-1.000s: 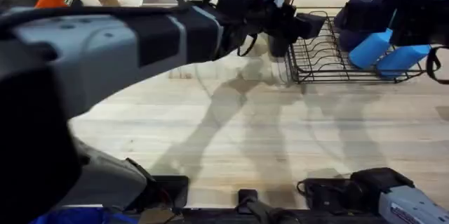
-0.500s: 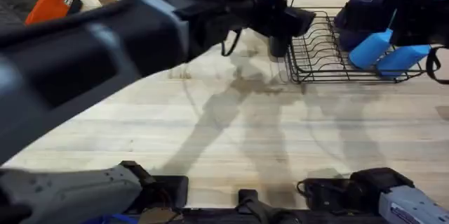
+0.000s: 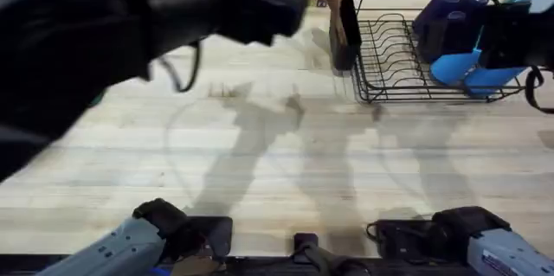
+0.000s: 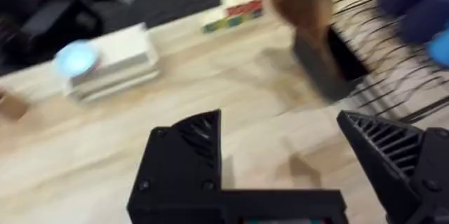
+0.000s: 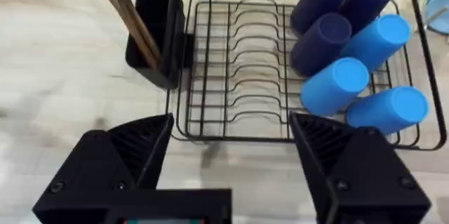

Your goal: Pick up the spoon on the table one by one and put them onto the rack

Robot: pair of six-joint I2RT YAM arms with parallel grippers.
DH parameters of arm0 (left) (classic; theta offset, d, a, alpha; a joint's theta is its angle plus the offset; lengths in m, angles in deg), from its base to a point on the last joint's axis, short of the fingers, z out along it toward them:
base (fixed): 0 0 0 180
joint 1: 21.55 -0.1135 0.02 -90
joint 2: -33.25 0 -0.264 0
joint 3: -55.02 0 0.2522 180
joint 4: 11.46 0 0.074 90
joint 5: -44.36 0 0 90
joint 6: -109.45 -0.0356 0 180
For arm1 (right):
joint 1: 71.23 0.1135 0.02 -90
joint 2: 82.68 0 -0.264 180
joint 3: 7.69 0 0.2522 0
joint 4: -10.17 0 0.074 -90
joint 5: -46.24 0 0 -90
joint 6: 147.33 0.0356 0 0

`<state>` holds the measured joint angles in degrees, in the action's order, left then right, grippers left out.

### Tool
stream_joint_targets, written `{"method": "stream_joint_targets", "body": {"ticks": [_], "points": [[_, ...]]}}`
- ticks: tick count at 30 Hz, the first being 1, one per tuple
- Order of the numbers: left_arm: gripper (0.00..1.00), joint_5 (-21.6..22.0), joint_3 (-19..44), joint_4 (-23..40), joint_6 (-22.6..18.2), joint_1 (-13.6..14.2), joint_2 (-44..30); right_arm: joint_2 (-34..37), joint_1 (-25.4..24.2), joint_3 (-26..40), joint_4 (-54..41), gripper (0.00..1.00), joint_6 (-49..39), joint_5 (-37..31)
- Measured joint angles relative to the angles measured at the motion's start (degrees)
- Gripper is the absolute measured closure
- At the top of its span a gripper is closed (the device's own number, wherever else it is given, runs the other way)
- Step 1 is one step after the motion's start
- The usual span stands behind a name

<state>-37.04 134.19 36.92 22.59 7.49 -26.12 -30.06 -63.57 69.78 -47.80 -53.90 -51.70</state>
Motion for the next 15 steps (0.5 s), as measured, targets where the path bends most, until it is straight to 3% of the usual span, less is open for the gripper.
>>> {"method": "stream_joint_targets", "body": {"ticks": [10, 15], "points": [[0.008, 1.7, 0.0, 14.5, -0.2, -10.1, 7.7, 0.0, 0.0, 0.0, -1.3, 0.010, 3.2, 1.4], [0.008, 1.7, 0.0, 18.7, -0.2, -13.1, 8.9, 0.0, 0.0, 0.0, -1.3, 0.010, 5.6, 1.8]]}}
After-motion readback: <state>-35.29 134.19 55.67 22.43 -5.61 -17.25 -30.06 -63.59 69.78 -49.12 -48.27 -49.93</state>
